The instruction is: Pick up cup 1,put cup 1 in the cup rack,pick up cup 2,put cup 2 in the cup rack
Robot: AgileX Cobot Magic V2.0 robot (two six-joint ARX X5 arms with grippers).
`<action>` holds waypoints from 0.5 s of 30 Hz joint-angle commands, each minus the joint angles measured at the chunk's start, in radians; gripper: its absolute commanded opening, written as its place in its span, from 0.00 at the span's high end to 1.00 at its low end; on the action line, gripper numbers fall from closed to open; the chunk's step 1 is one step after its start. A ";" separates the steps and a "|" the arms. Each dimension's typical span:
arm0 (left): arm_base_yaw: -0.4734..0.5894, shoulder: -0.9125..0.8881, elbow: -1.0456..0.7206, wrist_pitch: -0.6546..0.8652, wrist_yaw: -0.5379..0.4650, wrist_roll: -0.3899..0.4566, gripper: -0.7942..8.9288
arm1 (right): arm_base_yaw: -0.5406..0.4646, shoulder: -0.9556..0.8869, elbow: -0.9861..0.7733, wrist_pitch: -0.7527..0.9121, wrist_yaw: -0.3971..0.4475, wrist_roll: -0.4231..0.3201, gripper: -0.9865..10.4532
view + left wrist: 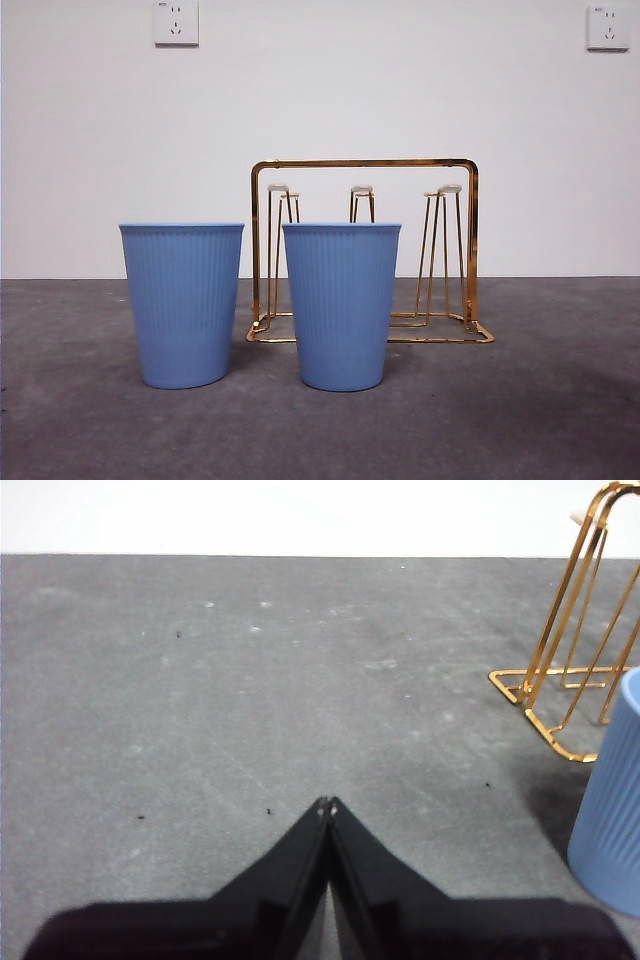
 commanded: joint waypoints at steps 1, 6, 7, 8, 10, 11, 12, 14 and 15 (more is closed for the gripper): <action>0.004 0.000 -0.005 0.006 0.042 -0.071 0.92 | 0.000 0.000 -0.009 0.027 -0.028 0.047 0.91; 0.004 0.000 0.043 -0.024 0.127 -0.137 0.92 | 0.000 0.000 0.030 0.032 -0.048 0.175 0.92; 0.004 0.001 0.059 -0.042 0.128 -0.147 0.92 | 0.000 0.000 0.044 0.028 -0.048 0.194 0.92; 0.004 0.003 0.080 -0.066 0.128 -0.158 0.92 | 0.000 0.000 0.062 0.026 -0.050 0.215 0.92; 0.004 0.006 0.124 -0.109 0.149 -0.160 0.92 | 0.000 0.003 0.098 0.024 -0.072 0.247 0.92; 0.004 0.011 0.148 -0.129 0.166 -0.161 0.92 | 0.000 0.009 0.120 0.018 -0.089 0.259 0.92; 0.004 0.015 0.174 -0.148 0.185 -0.160 0.92 | 0.000 0.018 0.143 0.004 -0.103 0.272 0.92; 0.003 0.025 0.222 -0.188 0.214 -0.160 0.92 | 0.000 0.042 0.193 -0.043 -0.124 0.288 0.92; 0.004 0.031 0.246 -0.209 0.229 -0.160 0.92 | 0.000 0.058 0.222 -0.076 -0.134 0.291 0.92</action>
